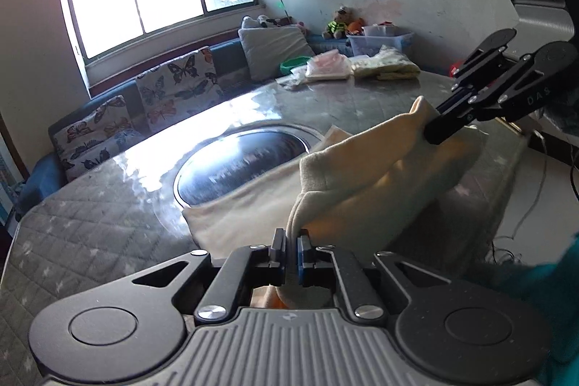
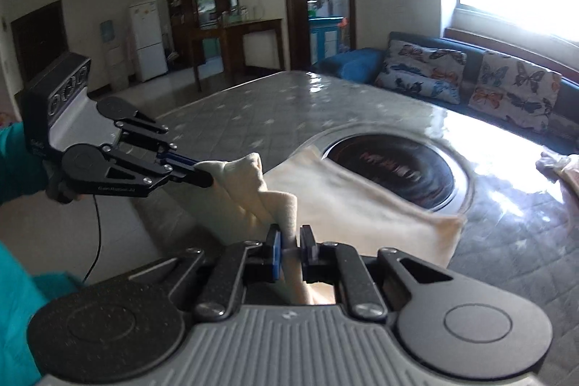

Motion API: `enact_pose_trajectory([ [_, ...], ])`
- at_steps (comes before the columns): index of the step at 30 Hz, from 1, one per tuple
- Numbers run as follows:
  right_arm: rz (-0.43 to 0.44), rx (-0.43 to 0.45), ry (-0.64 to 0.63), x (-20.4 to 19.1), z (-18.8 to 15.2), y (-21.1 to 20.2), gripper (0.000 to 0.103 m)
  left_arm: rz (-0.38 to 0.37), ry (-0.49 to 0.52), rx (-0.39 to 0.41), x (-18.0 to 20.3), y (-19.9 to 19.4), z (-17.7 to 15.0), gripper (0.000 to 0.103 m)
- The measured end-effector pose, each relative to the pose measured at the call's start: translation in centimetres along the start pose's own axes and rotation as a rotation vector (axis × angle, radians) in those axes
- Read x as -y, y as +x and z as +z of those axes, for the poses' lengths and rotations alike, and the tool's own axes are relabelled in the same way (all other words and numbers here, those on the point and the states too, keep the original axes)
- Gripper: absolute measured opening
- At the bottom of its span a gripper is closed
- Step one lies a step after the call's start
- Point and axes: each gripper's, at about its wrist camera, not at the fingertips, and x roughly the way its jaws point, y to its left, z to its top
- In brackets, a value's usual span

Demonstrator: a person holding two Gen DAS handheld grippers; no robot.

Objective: Fold clothes
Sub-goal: 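Carry the hem over the shirt toward the collar with both tools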

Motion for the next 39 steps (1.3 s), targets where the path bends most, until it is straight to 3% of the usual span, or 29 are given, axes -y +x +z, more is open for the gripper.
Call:
enact_pose_trajectory([
  [7, -0.077, 0.003, 0.002, 5.1, 4.2, 4.0, 0.009, 0.065, 0.016, 0.002, -3.5, 6.2, 3.7, 0.007],
  [11, -0.148, -0.029, 0.02, 8.2, 5.9, 8.5, 0.009, 0.115, -0.039, -0.053, -5.5, 11.4, 4.5, 0.007],
  [15, -0.205, -0.072, 0.058, 9.9, 5.5, 13.1, 0.01, 0.154, -0.093, -0.14, -6.8, 16.4, 3.7, 0.007],
  [20, -0.255, -0.136, 0.082, 10.9, 3.2, 17.8, 0.017, 0.193, -0.11, -0.18, -6.8, 18.7, 2.6, 0.01],
  [24, -0.279, -0.101, 0.165, 12.0, 2.5, 16.3, 0.02, 0.201, -0.127, -0.178, -7.2, 18.4, 2.2, 0.015],
  [27, -0.265, -0.075, 0.225, 12.9, 1.7, 14.0, 0.02, 0.223, -0.143, -0.175, -7.6, 18.1, 2.0, 0.025],
  [32, -0.274, -0.115, 0.274, 13.6, -0.9, 10.6, 0.02, 0.261, -0.181, -0.189, -8.8, 18.4, 2.1, 0.028],
  [39, -0.257, -0.116, 0.311, 14.0, -2.6, 9.8, 0.02, 0.296, -0.239, -0.162, -9.8, 16.5, 2.9, 0.038],
])
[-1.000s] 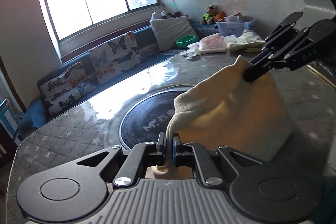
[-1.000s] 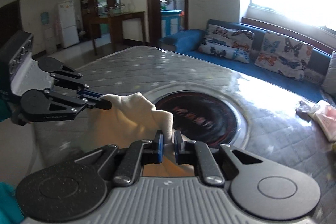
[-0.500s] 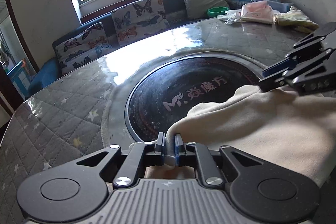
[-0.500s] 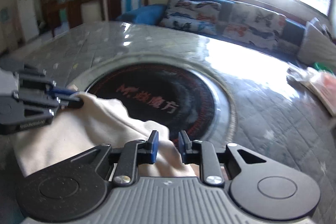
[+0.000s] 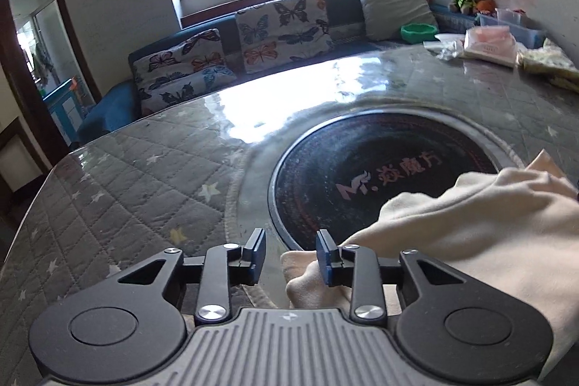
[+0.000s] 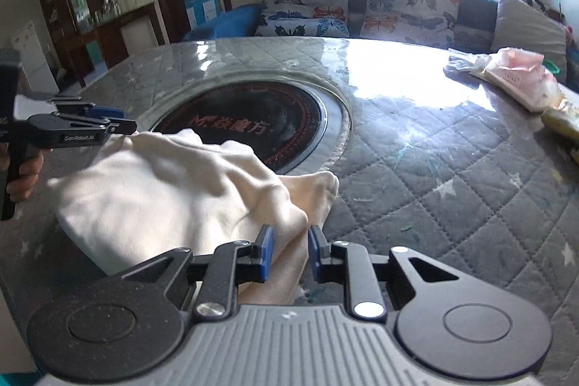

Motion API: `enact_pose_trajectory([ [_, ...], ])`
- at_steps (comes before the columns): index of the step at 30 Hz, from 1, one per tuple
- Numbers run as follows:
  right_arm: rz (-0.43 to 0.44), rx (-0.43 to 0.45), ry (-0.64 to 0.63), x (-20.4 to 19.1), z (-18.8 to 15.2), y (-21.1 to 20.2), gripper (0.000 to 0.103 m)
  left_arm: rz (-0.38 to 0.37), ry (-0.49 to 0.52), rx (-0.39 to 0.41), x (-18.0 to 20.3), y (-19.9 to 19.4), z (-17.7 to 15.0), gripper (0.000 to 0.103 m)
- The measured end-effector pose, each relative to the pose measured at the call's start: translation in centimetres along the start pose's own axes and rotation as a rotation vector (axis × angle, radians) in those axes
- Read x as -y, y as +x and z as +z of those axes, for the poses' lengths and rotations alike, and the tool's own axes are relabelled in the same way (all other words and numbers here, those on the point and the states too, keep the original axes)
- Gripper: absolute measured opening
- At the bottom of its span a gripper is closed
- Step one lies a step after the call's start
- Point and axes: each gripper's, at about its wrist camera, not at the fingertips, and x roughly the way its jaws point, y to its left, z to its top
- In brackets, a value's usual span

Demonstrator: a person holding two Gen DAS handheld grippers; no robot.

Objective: Fold clothes
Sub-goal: 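Carry the hem over the shirt toward the collar with both tools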

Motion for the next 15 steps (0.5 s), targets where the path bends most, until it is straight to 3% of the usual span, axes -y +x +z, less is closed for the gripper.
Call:
enact_pose_trajectory([
  [2, 0.01, -0.002, 0.013, 0.0, 0.0, 0.3, 0.02, -0.014, 0.001, 0.017, 0.3, -1.2, 0.0, 0.044],
  [6, 0.008, -0.015, 0.02, -0.5, -0.2, 1.1, 0.02, -0.07, 0.048, 0.047, 1.8, -3.8, -0.9, 0.045],
  [7, 0.006, -0.016, 0.022, -0.6, -0.2, 1.3, 0.018, -0.09, 0.061, 0.048, 2.2, -4.3, -1.2, 0.046],
  [8, 0.004, -0.014, 0.02, -0.7, -0.1, 1.3, 0.009, -0.11, 0.076, 0.048, 2.7, -4.7, -1.5, 0.047],
  [11, -0.029, 0.006, -0.009, -1.2, 0.1, 0.9, 0.004, -0.149, 0.129, 0.045, 4.1, -5.5, -2.6, 0.047],
  [15, -0.148, 0.082, -0.134, -2.8, 1.1, 0.0, 0.004, -0.155, 0.165, 0.018, 4.9, -5.1, -4.0, 0.047],
])
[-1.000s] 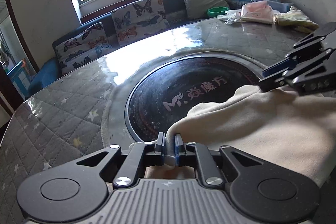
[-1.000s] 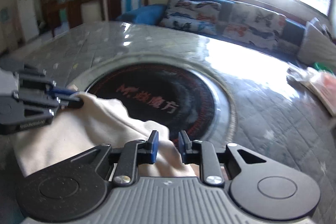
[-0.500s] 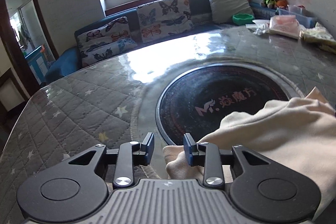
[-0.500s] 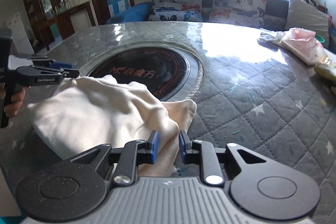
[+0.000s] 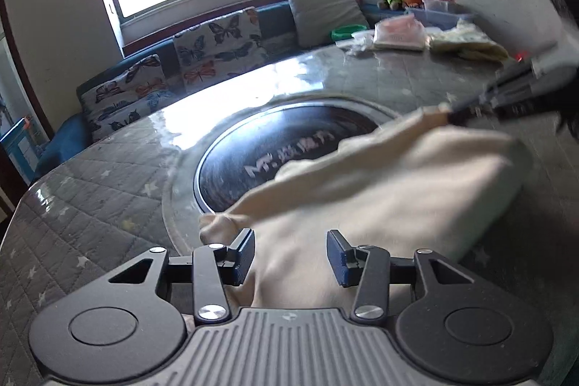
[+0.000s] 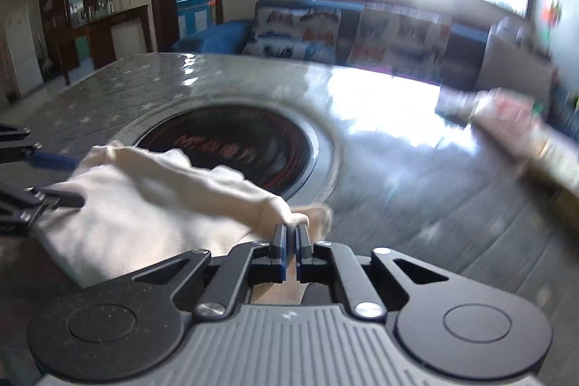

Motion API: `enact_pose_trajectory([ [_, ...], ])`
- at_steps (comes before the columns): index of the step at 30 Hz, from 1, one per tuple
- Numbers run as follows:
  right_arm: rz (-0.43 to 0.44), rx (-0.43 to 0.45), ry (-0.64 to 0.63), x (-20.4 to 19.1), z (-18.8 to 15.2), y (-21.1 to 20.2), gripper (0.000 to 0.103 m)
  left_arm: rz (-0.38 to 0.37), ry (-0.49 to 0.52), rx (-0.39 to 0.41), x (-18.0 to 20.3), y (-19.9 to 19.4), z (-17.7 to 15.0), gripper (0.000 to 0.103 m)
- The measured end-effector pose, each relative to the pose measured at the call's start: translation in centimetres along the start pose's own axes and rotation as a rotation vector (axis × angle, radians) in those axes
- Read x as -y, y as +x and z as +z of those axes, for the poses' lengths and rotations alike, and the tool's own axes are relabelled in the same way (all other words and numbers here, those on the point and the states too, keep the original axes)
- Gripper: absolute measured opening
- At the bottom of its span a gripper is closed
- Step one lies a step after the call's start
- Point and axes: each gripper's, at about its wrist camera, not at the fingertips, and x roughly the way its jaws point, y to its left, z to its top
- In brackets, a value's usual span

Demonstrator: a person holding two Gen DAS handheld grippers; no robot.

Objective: Fold clothes
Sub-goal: 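Carry the hem over the shirt toward the collar with both tools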

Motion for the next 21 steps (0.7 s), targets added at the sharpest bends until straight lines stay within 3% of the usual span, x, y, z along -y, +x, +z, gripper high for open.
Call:
enact_pose_trajectory([
  [5, -0.029, -0.061, -0.013, 0.0, -0.7, 2.5, 0.004, -0.014, -0.027, -0.013, -0.7, 0.4, -0.8, 0.051],
  [11, -0.026, -0.022, 0.021, 0.8, 0.6, 1.7, 0.006, -0.013, -0.038, 0.005, -1.8, 0.0, 0.4, 0.051],
  [16, 0.031, 0.013, 0.029, 0.2, 1.8, 1.2, 0.008, -0.023, -0.085, 0.003, -3.1, 1.3, 1.9, 0.048],
  [21, 0.09, -0.032, 0.014, -1.3, 2.1, 3.8, 0.008, -0.003, -0.12, -0.052, -4.3, 4.1, 2.5, 0.041],
])
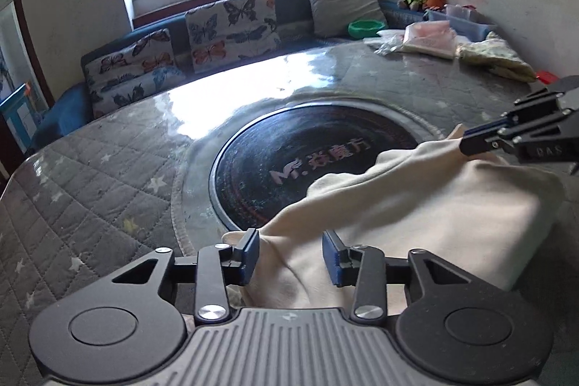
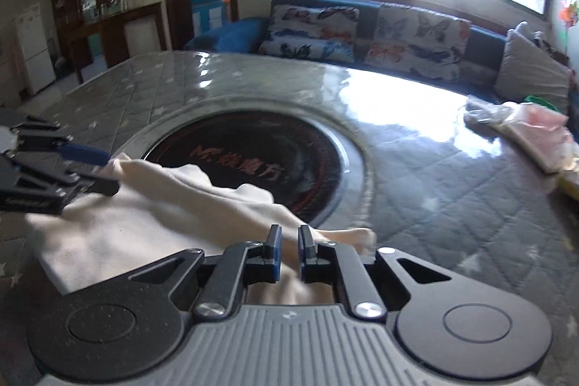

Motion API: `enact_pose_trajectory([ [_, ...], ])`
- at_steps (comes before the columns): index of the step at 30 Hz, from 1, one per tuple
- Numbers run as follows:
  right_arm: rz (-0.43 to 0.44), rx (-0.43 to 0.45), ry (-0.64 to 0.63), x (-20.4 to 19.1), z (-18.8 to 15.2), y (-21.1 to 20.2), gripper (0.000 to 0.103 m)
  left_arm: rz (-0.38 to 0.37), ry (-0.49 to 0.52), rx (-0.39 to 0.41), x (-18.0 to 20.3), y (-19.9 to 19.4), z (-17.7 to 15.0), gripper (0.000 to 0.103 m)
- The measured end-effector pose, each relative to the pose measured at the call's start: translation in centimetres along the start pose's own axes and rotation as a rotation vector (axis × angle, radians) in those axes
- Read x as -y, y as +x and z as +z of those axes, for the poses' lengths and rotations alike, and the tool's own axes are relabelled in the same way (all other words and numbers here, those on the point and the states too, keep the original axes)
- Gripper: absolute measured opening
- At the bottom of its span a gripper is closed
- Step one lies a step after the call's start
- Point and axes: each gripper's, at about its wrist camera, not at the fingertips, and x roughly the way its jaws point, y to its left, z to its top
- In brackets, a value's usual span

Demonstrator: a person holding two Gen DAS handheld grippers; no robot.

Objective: Fold clothes
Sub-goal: 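Carry the hem over the shirt toward the collar with both tools, then lower the hem onto the collar and open both tools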

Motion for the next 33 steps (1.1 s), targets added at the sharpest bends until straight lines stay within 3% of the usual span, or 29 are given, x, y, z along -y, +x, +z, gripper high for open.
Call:
enact_pose_trajectory([
  [8, -0.006, -0.034, 0.036, 0.4, 0.7, 2.3, 0.01, 0.026, -0.076, -0.028, -1.7, 1.6, 0.3, 0.043],
  [14, 0.052, -0.032, -0.019, -2.2, 2.2, 2.9, 0.012, -0.011, -0.027, 0.02, 0.3, 1.4, 2.0, 0.043],
  [19, 0.031, -0.061, -0.022, -2.8, 2.4, 4.7, 0.014, -0.011, -0.02, -0.021, 1.2, 3.9, 2.8, 0.043],
  [23, 0.041, -0.04, -0.019, -3.1, 2.8, 4.0, 0.016, -0.017, -0.039, -0.026, 0.9, 4.5, 3.0, 0.044],
  [26, 0.053, -0.046, -0.033, -3.6, 2.7, 4.2, 0.024, -0.017, -0.035, -0.025, 0.9, 4.5, 2.9, 0.045],
  [33, 0.06, -0.037, -0.051, -4.0, 2.5, 3.2, 0.024, -0.015, -0.049, 0.004, 0.6, 2.7, 2.8, 0.045],
])
